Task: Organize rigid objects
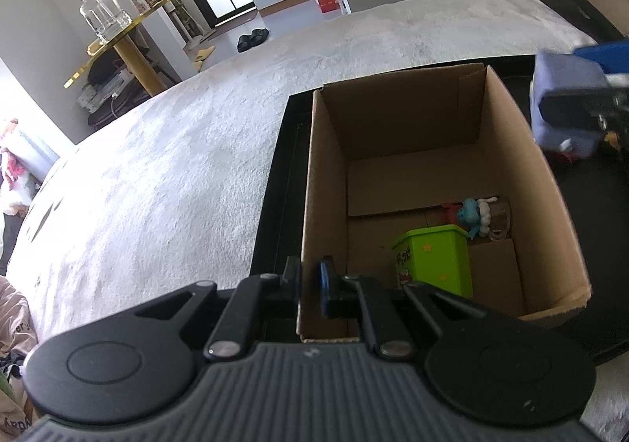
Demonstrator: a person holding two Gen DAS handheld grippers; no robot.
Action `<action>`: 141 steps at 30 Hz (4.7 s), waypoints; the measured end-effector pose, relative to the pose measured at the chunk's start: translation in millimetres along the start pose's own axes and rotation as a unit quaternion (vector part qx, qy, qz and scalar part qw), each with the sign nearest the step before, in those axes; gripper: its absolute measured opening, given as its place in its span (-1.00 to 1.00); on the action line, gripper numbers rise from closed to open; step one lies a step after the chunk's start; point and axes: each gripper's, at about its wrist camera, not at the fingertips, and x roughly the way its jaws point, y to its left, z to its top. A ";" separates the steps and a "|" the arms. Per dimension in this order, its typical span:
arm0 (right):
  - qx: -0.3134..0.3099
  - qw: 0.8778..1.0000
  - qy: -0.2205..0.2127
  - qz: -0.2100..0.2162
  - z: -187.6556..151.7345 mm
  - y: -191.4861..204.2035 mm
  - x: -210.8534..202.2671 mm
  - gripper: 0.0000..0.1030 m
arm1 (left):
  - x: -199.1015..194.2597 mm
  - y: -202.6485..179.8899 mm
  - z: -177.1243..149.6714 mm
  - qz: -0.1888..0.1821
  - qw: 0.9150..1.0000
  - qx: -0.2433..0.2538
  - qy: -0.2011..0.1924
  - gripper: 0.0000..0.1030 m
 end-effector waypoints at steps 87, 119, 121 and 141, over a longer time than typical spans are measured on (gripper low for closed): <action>0.011 0.994 0.104 0.042 -17.6 -17.1 1.1 -0.15 | 1.2 7.5 -2.6 -0.014 1.000 -0.019 -0.003 -0.82; 0.020 0.999 -0.024 0.035 3.0 19.1 28.3 0.13 | 1.0 8.2 -2.9 -0.018 1.000 -0.023 -0.005 -0.82; 0.019 0.999 -0.027 0.033 3.5 17.7 23.4 0.15 | 1.2 7.2 -3.9 -0.012 1.000 -0.021 -0.005 -0.81; 0.012 0.999 0.026 -0.023 1.2 -7.6 3.9 0.24 | 2.9 10.7 -5.4 -0.016 1.000 -0.025 -0.003 -0.81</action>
